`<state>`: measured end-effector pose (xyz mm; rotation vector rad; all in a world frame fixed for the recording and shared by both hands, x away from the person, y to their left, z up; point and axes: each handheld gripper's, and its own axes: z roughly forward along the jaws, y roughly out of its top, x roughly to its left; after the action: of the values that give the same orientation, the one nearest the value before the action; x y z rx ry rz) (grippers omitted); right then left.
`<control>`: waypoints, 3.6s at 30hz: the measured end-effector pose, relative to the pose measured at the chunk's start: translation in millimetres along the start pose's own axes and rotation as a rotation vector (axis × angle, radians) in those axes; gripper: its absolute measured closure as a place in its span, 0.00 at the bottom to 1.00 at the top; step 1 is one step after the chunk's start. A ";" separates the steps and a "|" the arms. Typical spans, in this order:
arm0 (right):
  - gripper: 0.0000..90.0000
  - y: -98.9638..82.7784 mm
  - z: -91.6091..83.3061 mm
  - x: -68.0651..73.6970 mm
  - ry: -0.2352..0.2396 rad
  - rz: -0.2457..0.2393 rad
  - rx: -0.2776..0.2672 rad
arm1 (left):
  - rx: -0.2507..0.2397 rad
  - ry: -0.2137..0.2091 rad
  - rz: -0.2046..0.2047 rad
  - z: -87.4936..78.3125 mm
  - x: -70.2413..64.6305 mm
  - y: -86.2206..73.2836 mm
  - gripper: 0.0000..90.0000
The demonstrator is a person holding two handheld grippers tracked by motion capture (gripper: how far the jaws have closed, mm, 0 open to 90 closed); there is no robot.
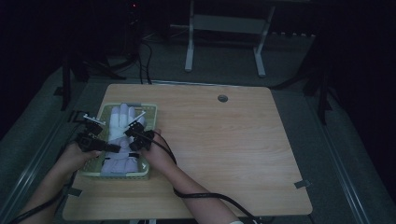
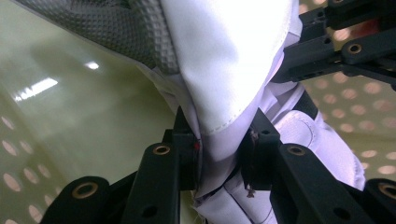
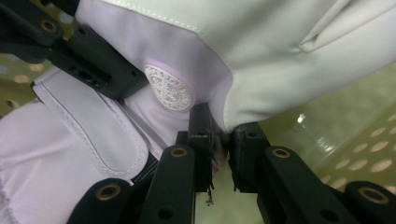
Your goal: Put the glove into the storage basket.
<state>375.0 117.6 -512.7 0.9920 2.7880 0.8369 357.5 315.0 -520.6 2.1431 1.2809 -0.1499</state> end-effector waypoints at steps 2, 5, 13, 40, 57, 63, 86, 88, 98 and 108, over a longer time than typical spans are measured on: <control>0.89 -0.3 2.8 3.3 -0.012 0.010 0.014 | 0.012 0.013 -0.008 2.0 -0.4 -0.3 0.79; 0.88 0.5 6.2 5.9 -0.036 0.011 0.028 | 0.033 0.037 -0.037 4.9 -0.3 1.2 0.76; 0.75 -1.2 7.5 6.3 -0.069 0.010 0.013 | 0.111 0.218 -0.017 19.1 -14.6 9.2 0.58; 0.16 -23.2 -44.8 -45.3 0.184 -0.019 -0.233 | -0.285 0.348 0.079 -11.6 -41.2 2.8 0.09; 0.16 -44.9 -67.2 -65.9 0.141 -0.072 -0.250 | -0.367 0.218 0.170 4.0 -94.3 4.8 0.09; 0.16 -53.9 -72.7 -75.4 0.132 -0.071 -0.249 | -0.365 0.194 0.212 12.5 -113.2 9.4 0.09; 0.16 -104.9 -102.1 -116.0 0.111 -0.013 -0.264 | -0.430 0.041 0.338 57.3 -197.4 22.4 0.02; 0.16 -109.2 -103.9 -118.4 0.109 -0.007 -0.263 | -0.420 0.026 0.342 61.9 -201.5 23.3 0.02; 0.16 -145.8 -110.9 -139.2 0.089 0.031 -0.246 | -0.409 -0.044 0.370 86.1 -212.3 20.6 0.02; 0.16 -184.6 -119.4 -158.8 0.067 0.060 -0.253 | -0.345 -0.088 0.421 114.7 -229.7 18.7 0.02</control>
<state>367.8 -153.3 -524.4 1.0252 2.6279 1.2154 277.7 70.4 -511.7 2.0242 0.7206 0.1420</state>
